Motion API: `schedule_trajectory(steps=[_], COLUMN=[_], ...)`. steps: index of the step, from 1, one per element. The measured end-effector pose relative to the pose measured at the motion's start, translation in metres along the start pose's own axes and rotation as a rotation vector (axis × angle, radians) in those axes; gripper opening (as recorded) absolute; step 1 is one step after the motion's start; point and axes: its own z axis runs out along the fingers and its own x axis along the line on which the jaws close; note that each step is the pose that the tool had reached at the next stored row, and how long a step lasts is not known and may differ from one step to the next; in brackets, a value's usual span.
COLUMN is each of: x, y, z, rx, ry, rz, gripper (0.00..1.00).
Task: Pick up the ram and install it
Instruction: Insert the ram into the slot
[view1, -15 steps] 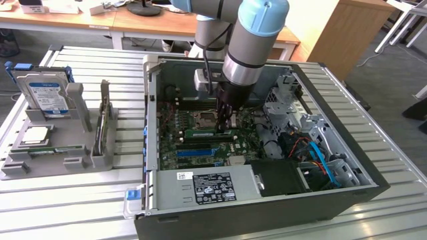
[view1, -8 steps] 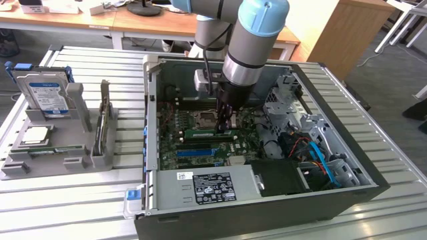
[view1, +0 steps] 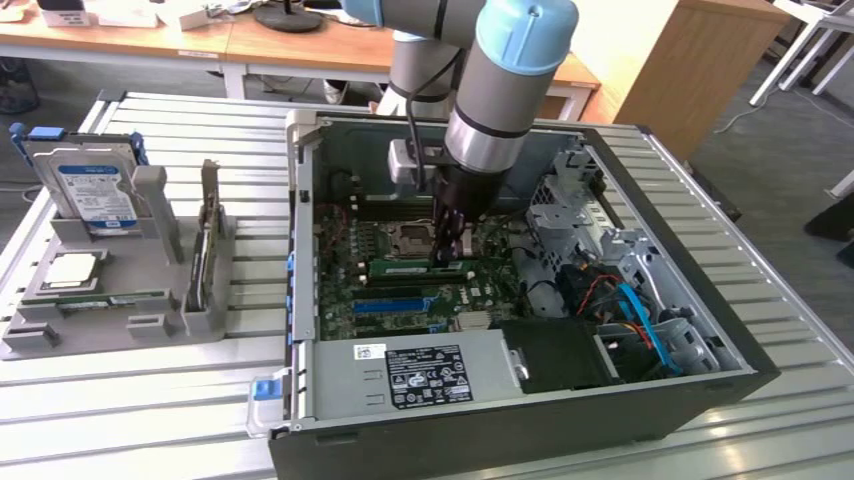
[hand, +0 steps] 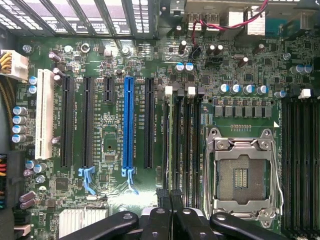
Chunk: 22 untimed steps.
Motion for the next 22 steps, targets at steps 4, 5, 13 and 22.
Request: schedule_trajectory(steps=[4,5,13,22], x=[0.0001,0.0001,0.0007,0.0008], y=[0.0000,0.0000,0.0000,0.0003], z=[0.0001,0.0001,0.0001,0.0001], rx=[-0.0002,-0.0002,-0.0002,-0.0002], ry=[0.0005,0.0006,0.0004,0.0005], rz=[0.000,0.000,0.000,0.000], gripper=[0.12,0.12,0.12,0.12])
